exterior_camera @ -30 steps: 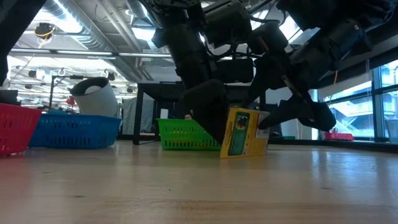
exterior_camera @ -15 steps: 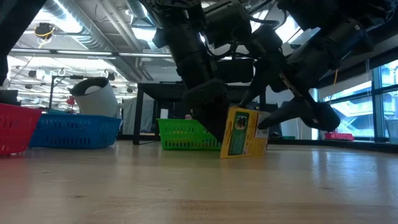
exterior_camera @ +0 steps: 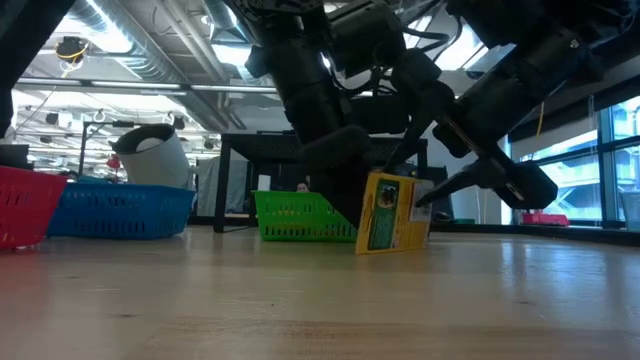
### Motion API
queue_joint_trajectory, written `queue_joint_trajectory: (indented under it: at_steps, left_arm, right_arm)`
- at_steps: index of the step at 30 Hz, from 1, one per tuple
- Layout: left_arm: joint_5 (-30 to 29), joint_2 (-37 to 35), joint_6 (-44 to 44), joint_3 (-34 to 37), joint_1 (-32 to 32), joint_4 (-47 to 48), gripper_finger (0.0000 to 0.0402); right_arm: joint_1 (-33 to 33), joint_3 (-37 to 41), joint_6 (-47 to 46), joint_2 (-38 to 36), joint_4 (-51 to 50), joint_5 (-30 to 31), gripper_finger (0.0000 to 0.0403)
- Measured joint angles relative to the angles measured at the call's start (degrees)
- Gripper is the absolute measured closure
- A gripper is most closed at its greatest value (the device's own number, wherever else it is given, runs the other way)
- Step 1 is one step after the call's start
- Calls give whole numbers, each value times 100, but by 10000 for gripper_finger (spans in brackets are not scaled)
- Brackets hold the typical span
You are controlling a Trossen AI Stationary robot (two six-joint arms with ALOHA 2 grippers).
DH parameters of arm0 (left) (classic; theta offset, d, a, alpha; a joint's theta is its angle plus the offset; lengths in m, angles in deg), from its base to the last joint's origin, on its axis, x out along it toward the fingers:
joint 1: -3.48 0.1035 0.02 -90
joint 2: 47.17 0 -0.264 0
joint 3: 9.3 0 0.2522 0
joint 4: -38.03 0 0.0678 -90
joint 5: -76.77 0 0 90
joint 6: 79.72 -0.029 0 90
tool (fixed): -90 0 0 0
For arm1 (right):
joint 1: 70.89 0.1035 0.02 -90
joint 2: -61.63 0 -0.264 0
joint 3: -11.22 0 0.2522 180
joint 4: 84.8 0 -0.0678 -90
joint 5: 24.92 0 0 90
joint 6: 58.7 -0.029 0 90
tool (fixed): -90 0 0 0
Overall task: Pick & Place Office Desk Supplies
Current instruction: Put the yellow box of crayon into the red bin
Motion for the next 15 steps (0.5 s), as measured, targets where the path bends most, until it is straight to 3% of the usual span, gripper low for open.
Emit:
queue_joint_trajectory:
  at_steps: [15]
  left_arm:
    - [2, -13, 143, 6, -4, -53, 231]
  right_arm:
    - [-2, -9, -179, -7, -512, -117, 186]
